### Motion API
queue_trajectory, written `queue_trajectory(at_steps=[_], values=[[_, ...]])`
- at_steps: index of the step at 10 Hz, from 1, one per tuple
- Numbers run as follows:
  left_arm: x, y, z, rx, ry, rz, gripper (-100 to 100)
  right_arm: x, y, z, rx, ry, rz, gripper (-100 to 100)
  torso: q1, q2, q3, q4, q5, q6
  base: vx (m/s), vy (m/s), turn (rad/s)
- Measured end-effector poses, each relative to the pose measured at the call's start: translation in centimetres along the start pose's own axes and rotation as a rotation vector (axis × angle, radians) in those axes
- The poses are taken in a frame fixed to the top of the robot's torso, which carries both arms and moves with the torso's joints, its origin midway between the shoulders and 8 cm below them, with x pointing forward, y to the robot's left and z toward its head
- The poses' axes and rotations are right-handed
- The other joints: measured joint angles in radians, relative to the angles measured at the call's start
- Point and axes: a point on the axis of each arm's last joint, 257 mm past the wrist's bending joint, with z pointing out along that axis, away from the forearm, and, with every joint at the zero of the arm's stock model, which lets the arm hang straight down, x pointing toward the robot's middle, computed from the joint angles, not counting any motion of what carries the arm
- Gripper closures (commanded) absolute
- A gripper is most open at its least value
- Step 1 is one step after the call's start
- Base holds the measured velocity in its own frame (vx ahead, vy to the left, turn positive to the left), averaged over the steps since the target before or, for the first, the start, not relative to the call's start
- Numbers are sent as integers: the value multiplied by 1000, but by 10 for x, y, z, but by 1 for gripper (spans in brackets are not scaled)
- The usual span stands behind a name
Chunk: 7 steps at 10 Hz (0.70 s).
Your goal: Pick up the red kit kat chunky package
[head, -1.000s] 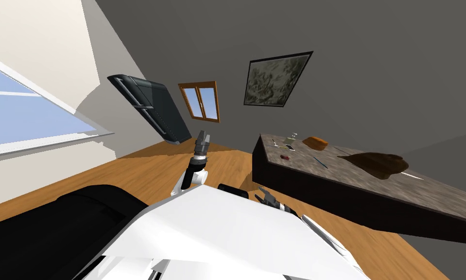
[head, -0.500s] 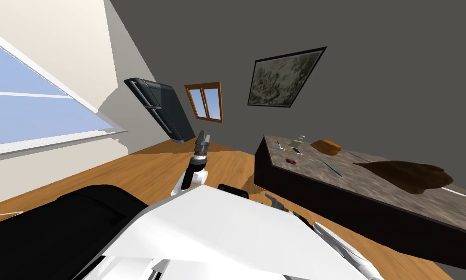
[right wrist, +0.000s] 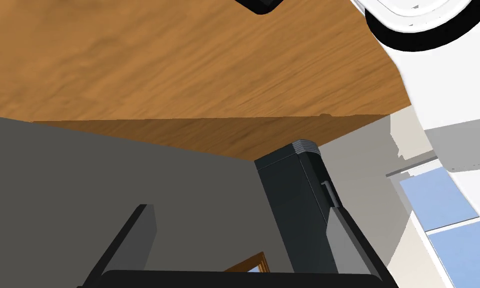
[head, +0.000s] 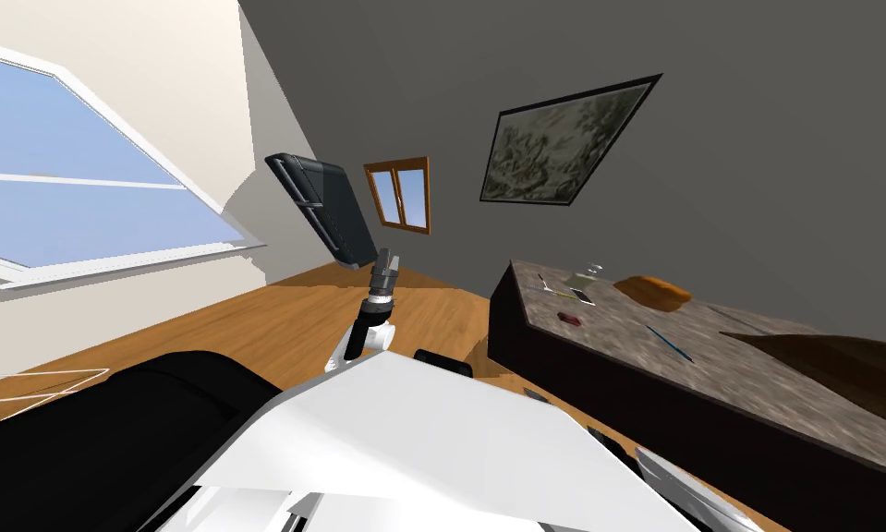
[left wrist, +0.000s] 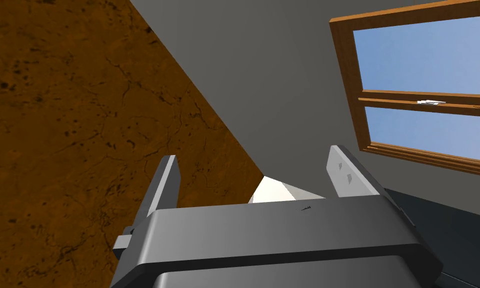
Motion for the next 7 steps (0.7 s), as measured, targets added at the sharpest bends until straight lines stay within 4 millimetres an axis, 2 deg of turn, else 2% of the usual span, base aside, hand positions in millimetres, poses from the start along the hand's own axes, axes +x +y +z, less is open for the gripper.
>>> queue_trajectory(at_steps=[1, 3, 7], values=[[0, 0, 0, 0, 0, 0, 0, 10, -11, -12, 14, 37, -15, -100, 0, 0, 0, 0, 0, 1, 75, 12, 186], [0, 0, 0, 0, 0, 0, 0, 36, -25, -50, 43, 131, -41, -100, 1, 0, 0, 0, 0, 1, 51, 3, 51], [0, 0, 0, 0, 0, 0, 0, 68, -43, -91, 85, 242, -68, -100, 0, 2, 1, 0, -1, 1, 51, -2, 114]])
